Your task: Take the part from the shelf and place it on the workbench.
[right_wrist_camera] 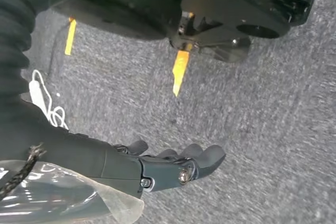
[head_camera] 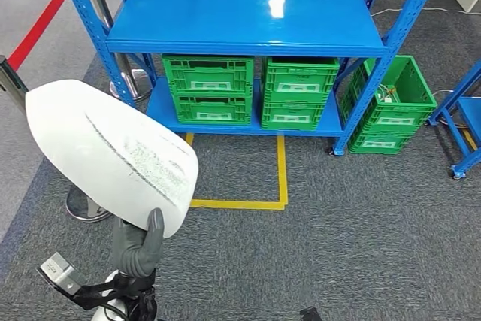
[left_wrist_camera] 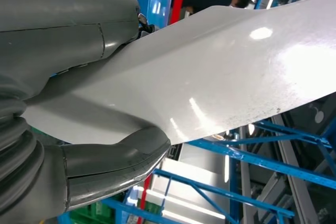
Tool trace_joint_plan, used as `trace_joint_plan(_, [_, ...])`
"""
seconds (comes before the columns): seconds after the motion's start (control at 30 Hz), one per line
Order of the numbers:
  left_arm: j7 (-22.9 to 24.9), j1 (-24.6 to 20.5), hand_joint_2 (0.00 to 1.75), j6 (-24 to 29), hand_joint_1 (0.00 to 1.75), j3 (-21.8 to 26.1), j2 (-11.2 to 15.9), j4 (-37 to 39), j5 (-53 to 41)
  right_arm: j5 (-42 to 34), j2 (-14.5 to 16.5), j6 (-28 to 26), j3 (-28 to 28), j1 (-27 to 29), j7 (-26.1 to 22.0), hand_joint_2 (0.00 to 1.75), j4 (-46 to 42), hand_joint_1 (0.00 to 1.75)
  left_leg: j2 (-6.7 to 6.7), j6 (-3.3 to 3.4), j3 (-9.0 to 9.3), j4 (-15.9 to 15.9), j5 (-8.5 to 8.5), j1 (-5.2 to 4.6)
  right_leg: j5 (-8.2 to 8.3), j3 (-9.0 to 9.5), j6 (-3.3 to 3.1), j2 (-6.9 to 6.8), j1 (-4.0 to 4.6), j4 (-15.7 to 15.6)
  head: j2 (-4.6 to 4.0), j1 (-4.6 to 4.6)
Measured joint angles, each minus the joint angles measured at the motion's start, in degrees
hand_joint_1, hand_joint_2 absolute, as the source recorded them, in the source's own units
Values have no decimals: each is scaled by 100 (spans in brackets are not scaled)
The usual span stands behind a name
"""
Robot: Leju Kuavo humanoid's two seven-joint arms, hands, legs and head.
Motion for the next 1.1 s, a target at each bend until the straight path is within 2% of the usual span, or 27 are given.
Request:
trace_joint_plan(0.07, [0,-2,175,11,175,0,-3,0,-7,-23,0,-21,-36,14,45,175,0,0,-20,-22,1,31,-17,-11,415,353,-20,0,3,-770,0,2])
trace_joint_plan(0.1, [0,-3,175,13,175,0,-5,0,-9,-31,0,-31,-46,21,59,175,0,0,-29,-41,-23,64,-26,-24,520,503,-35,2,3,-1098,0,2])
trace_joint_plan(0.13, [0,-4,175,13,175,0,-7,0,-10,-35,0,-38,-51,24,68,175,0,0,-35,-58,-50,94,-33,-37,551,590,-47,3,4,-1290,0,2])
trace_joint_plan(0.2, [0,-5,175,13,175,0,-10,0,-11,-37,0,-44,-52,26,77,175,0,0,-40,-74,-91,132,-35,-52,515,639,-61,6,1,-1393,0,2])
trace_joint_plan(0.33, [-2,-7,175,13,175,-1,-12,-2,-17,-40,0,-46,-53,27,88,175,0,0,-30,-92,-115,133,-24,-52,508,602,-84,11,4,-1367,1,-8])
trace_joint_plan(0.37, [-3,-11,175,15,175,-3,-13,-3,-32,-42,0,-63,-67,35,125,175,-1,0,-20,-133,-147,197,-77,-46,527,584,-118,33,-4,-1359,1,-18])
trace_joint_plan(0.43, [-4,-20,175,22,175,-9,-14,-5,-69,-45,1,-105,-103,50,204,175,-2,0,-7,-232,-331,641,-365,-22,569,554,-186,91,-22,-1356,1,-32])
trace_joint_plan(0.47, [-4,-23,175,26,175,-11,-12,-7,-88,-44,2,-126,-125,57,250,175,-2,0,-3,-282,-489,1027,-581,-9,589,543,-220,126,-31,-1361,0,-38])
trace_joint_plan(0.5, [-4,-23,175,28,175,-11,-9,-7,-93,-43,2,-131,-133,60,265,175,-2,0,-4,-301,-647,1410,-747,2,593,537,-226,151,-30,-1359,0,-38])
trace_joint_plan(0.53, [-4,-22,175,30,175,-11,-7,-7,-94,-41,2,-131,-142,63,279,175,-2,0,-5,-308,-757,1679,-822,8,595,533,-228,184,-30,-1358,0,-38])
trace_joint_plan(0.57, [-4,-21,175,31,175,-11,-4,-7,-94,-39,2,-131,-146,66,294,175,-2,0,-10,-303,-777,1749,-781,12,599,531,-228,225,-29,-1355,0,-38])
trace_joint_plan(0.6, [-4,-21,175,31,175,-13,-3,-7,-94,-37,2,-131,-150,67,302,175,-2,0,-28,-288,-693,1595,-634,15,602,533,-226,277,-29,-1352,0,-38])
trace_joint_plan(0.63, [-4,-21,175,31,175,-15,-3,-7,-95,-36,3,-130,-152,66,307,175,-2,0,-77,-263,-524,1255,-417,16,606,537,-222,336,-28,-1349,0,-39])
trace_joint_plan(0.7, [-4,-21,175,30,175,-19,-3,-9,-98,-34,16,-130,-153,56,309,175,-1,0,-321,-188,-174,539,-108,24,619,523,-196,458,-31,-1339,0,-34])
trace_joint_plan(0.77, [-3,-21,175,30,175,-19,-4,-11,-100,-33,32,-128,-153,46,311,175,0,0,-461,-124,-48,232,-72,24,652,455,-135,570,-46,-1329,0,-50])
trace_joint_plan(0.83, [-3,-25,175,30,175,-26,-17,-14,-100,-33,34,-124,-155,55,318,175,0,0,-357,-88,-54,158,-80,34,682,372,-61,645,-57,-1327,0,-67])
trace_joint_plan(0.87, [-3,-28,175,30,175,-33,-27,-15,-100,-33,34,-122,-157,64,323,175,0,0,-289,-70,-50,118,-70,47,652,325,-33,579,-47,-1290,0,-60])
trace_joint_plan(0.9, [-4,-30,175,30,175,-38,-37,-15,-100,-33,33,-121,-158,66,327,175,0,0,-216,-52,-45,84,-51,60,560,239,-9,458,-37,-1157,0,-41])
trace_joint_plan(0.97, [-3,-27,175,30,175,-42,-43,-14,-99,-34,33,-120,-164,48,330,175,0,0,-51,-23,-43,53,-32,59,216,-72,30,171,-18,-538,0,-8])
trace_joint_plan(1.0, [-2,-25,175,30,175,-42,-42,-14,-99,-36,33,-119,-170,37,330,175,-1,0,33,-16,-51,55,-31,50,39,-264,50,107,-18,-134,0,3])
trace_joint_plan(1.03, [-1,-22,175,30,175,-40,-41,-13,-99,-36,31,-117,-176,33,330,175,-2,0,117,-14,-57,57,-31,41,-63,-405,68,83,-18,179,0,3])
trace_joint_plan(1.07, [0,-22,175,30,175,-41,-40,-13,-101,-37,30,-113,-181,39,330,175,-3,0,196,-13,-60,58,-31,35,-62,-451,79,71,-18,308,0,3])
trace_joint_plan(1.1, [0,-24,175,30,175,-41,-40,-13,-101,-38,27,-104,-186,49,330,175,-4,0,268,-14,-59,60,-32,30,49,-369,81,53,-17,189,0,4])
